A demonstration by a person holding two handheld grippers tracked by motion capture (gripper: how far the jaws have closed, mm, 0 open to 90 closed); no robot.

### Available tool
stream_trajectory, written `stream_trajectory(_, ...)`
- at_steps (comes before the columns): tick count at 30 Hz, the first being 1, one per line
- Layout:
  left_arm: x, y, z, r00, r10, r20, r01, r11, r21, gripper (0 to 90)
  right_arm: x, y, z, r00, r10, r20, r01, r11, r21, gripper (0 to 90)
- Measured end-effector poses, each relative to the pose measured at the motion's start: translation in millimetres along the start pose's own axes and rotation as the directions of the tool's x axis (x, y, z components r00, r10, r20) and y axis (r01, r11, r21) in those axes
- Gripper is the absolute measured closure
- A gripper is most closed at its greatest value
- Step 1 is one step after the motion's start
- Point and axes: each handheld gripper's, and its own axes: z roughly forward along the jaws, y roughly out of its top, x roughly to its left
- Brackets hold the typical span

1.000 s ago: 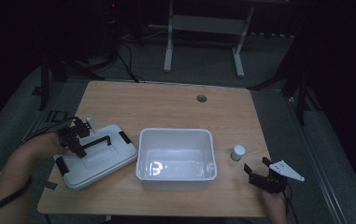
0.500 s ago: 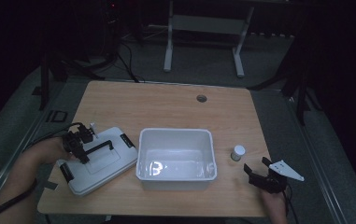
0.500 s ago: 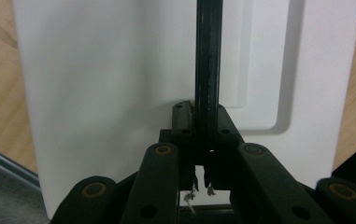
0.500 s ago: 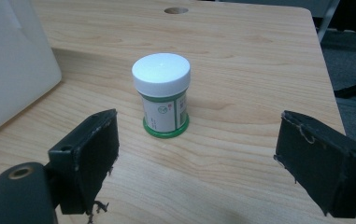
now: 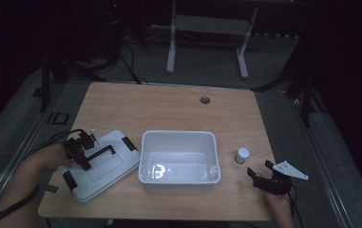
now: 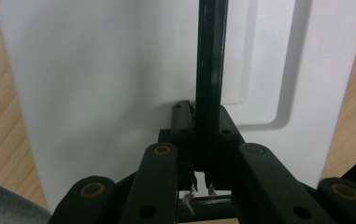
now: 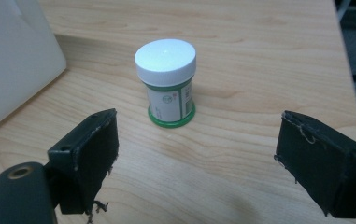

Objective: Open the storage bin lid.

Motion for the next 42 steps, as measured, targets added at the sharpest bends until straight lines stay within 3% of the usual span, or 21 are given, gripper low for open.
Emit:
stream_trajectory(4, -0.9, -1.3, -1.6, 0.9999, 0.010, -0.010, -0.010, 1.0000, -0.001, 66.4, -1.9, 2.3, 2.0, 0.9999, 0.010, -0.012, -0.009, 0.999, 0.041, 12.5)
stream_trajectory(5, -1.2, -2.4, -4.0, 0.9991, 0.019, -0.037, -0.019, 0.9998, -0.008, 59.5, -2.0, 2.7, 2.4, 1.0000, 0.003, -0.009, -0.002, 0.999, 0.054, 12.5)
stream_trajectory(9, 0.6, -5.2, -8.6, 0.9987, -0.002, -0.051, 0.001, 0.9998, -0.021, 44.5, -1.1, 3.8, 2.7, 0.9996, -0.027, -0.010, 0.028, 0.994, 0.109, 12.7)
stream_trajectory(15, 1.5, -10.1, -7.8, 0.9981, -0.026, -0.055, 0.024, 0.9993, -0.027, 37.5, -3.6, 5.5, 4.5, 0.9994, -0.027, -0.019, 0.030, 0.982, 0.186, 12.7)
stream_trajectory(21, 0.1, -12.7, -5.9, 0.9982, -0.032, -0.050, 0.031, 0.9991, -0.028, 37.2, -6.6, 10.1, 7.9, 0.9993, -0.033, -0.016, 0.036, 0.961, 0.273, 12.7)
stream_trajectory(23, -0.4, -13.0, -5.6, 0.9982, -0.032, -0.050, 0.030, 0.9991, -0.028, 37.2, -6.6, 10.1, 7.9, 0.9993, -0.033, -0.016, 0.036, 0.961, 0.273, 12.7)
stream_trajectory(24, -1.5, -13.6, -4.8, 0.9985, -0.031, -0.045, 0.030, 0.9992, -0.028, 37.2, -6.7, 11.4, 8.6, 0.9993, -0.036, -0.015, 0.039, 0.957, 0.287, 12.8)
stream_trajectory(26, -2.4, -14.7, -3.9, 0.9987, -0.031, -0.040, 0.030, 0.9992, -0.025, 37.2, -7.6, 17.2, 9.9, 0.9993, -0.038, -0.008, 0.038, 0.938, 0.344, 13.5)
stream_trajectory(28, -2.3, -15.3, -3.6, 0.9988, -0.029, -0.040, 0.028, 0.9992, -0.028, 37.3, -8.1, 18.7, 10.2, 0.9992, -0.039, -0.011, 0.040, 0.934, 0.354, 13.5)
stream_trajectory(30, -1.6, -17.7, -2.1, 0.9989, -0.030, -0.036, 0.029, 0.9992, -0.026, 37.3, -8.9, 23.2, 11.6, 0.9992, -0.040, 0.002, 0.036, 0.920, 0.389, 13.9)
stream_trajectory(31, -1.6, -17.7, -2.1, 0.9989, -0.030, -0.036, 0.029, 0.9992, -0.026, 37.3, -8.9, 23.2, 11.6, 0.9992, -0.040, 0.002, 0.036, 0.920, 0.389, 13.9)
stream_trajectory(33, -1.4, -19.5, -1.1, 0.9990, -0.033, -0.032, 0.032, 0.9990, -0.029, 37.3, -9.2, 26.4, 13.0, 0.9987, -0.051, 0.006, 0.044, 0.910, 0.413, 13.9)
stream_trajectory(34, -1.1, -20.3, -0.8, 0.9991, -0.029, -0.032, 0.028, 0.9992, -0.028, 37.3, -9.6, 29.9, 15.4, 0.9983, -0.058, 0.003, 0.051, 0.895, 0.443, 13.9)
stream_trajectory(35, -1.3, -21.1, -0.4, 0.9990, -0.032, -0.030, 0.031, 0.9991, -0.027, 37.3, -9.6, 29.9, 15.4, 0.9983, -0.058, 0.003, 0.051, 0.895, 0.443, 13.9)
stream_trajectory(36, -1.1, -22.0, -0.4, 0.9991, -0.032, -0.029, 0.032, 0.9991, -0.027, 37.3, -9.8, 34.4, 17.8, 0.9981, -0.060, 0.008, 0.049, 0.879, 0.474, 13.9)
stream_trajectory(37, -0.5, -22.8, -0.6, 0.9990, -0.035, -0.026, 0.035, 0.9989, -0.031, 37.3, -9.8, 34.4, 17.8, 0.9981, -0.060, 0.008, 0.049, 0.879, 0.474, 13.9)
stream_trajectory(41, -0.4, -24.9, -1.7, 0.9990, -0.038, -0.025, 0.037, 0.9986, -0.039, 37.3, -8.4, 45.1, 22.5, 0.9973, -0.073, 0.001, 0.062, 0.850, 0.523, 13.8)
stream_trajectory(42, -0.4, -25.2, -1.9, 0.9990, -0.037, -0.024, 0.036, 0.9986, -0.038, 37.3, -7.1, 50.2, 25.1, 0.9969, -0.078, -0.011, 0.071, 0.833, 0.549, 13.8)
